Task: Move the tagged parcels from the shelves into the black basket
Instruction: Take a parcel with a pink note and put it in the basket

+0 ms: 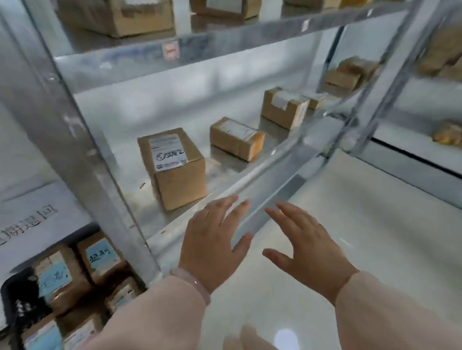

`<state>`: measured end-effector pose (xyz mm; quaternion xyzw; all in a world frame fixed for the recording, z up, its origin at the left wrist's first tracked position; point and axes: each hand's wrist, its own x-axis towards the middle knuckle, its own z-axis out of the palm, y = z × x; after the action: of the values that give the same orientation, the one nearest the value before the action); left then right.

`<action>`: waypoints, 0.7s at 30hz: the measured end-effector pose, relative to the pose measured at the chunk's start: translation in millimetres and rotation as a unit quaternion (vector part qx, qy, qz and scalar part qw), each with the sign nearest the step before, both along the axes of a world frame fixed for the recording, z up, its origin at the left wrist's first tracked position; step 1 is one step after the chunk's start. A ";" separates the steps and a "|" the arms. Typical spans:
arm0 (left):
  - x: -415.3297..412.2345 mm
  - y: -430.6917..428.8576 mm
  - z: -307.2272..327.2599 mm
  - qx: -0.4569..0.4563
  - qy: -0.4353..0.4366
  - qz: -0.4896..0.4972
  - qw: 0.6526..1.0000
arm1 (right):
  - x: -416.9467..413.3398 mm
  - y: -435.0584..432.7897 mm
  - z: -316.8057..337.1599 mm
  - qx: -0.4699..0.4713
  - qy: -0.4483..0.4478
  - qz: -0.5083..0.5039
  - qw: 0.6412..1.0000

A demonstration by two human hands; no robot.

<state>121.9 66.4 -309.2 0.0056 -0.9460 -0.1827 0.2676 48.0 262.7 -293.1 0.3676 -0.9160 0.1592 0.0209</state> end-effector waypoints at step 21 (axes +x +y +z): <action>-389.9 190.7 90.2 -0.028 0.094 -0.166 0.981 | -279.4 203.6 96.6 -0.011 0.095 -0.270 0.958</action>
<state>-267.9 257.0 -218.9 -0.1765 -0.9092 -0.1974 0.3212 -231.4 466.3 -196.5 0.1201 -0.9731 0.1224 0.1539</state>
